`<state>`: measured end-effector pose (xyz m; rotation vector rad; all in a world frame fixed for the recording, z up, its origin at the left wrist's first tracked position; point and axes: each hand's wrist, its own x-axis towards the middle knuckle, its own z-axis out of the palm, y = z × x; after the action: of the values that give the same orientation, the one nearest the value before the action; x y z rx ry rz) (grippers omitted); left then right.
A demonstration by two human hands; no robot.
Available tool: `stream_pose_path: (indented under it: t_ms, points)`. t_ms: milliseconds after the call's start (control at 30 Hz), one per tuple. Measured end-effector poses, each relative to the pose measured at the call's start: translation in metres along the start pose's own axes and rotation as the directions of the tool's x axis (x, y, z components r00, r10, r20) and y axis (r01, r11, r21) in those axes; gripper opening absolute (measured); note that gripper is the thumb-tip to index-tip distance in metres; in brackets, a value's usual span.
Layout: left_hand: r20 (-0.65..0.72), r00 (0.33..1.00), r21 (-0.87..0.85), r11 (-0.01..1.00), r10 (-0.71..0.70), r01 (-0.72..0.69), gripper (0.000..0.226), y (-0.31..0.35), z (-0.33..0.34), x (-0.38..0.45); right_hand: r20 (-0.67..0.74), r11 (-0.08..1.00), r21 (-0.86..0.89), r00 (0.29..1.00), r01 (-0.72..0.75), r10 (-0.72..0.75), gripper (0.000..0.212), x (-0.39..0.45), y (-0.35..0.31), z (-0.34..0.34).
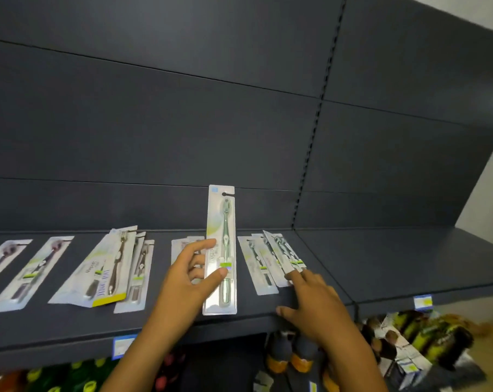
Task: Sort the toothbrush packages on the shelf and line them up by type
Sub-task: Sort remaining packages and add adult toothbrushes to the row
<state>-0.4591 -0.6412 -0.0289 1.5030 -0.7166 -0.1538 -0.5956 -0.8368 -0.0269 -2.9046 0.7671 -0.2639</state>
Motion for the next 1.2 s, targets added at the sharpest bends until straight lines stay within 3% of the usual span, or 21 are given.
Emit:
stream_pose_path:
  t_ms: [267,600,867,1067,1200]
  points:
    - [-0.015,0.999,0.057,0.998,-0.032,0.033,0.042,0.001,0.060,0.002,0.020,0.998,0.043,0.999,0.039,-0.040,0.067,0.004,0.056,-0.012]
    - [0.048,0.989,0.225,0.966,-0.142,0.128,0.042,-0.053,0.112,0.095,-0.024,0.998,0.040,0.999,0.039,-0.038,0.058,0.063,0.097,-0.026]
    - [0.079,0.965,0.493,0.851,-0.249,0.180,0.047,-0.098,0.131,0.128,-0.057,0.996,0.066,0.997,0.064,-0.061,0.057,0.104,0.112,-0.018]
    - [0.130,0.964,0.677,0.731,-0.232,0.085,0.055,-0.101,0.145,0.123,-0.027,0.992,0.086,0.996,0.088,-0.086,0.053,0.115,0.114,-0.006]
    - [0.130,0.967,0.696,0.715,-0.219,0.068,0.059,-0.098,0.148,0.122,-0.011,0.989,0.103,0.995,0.102,-0.102,0.048,0.117,0.114,-0.008]
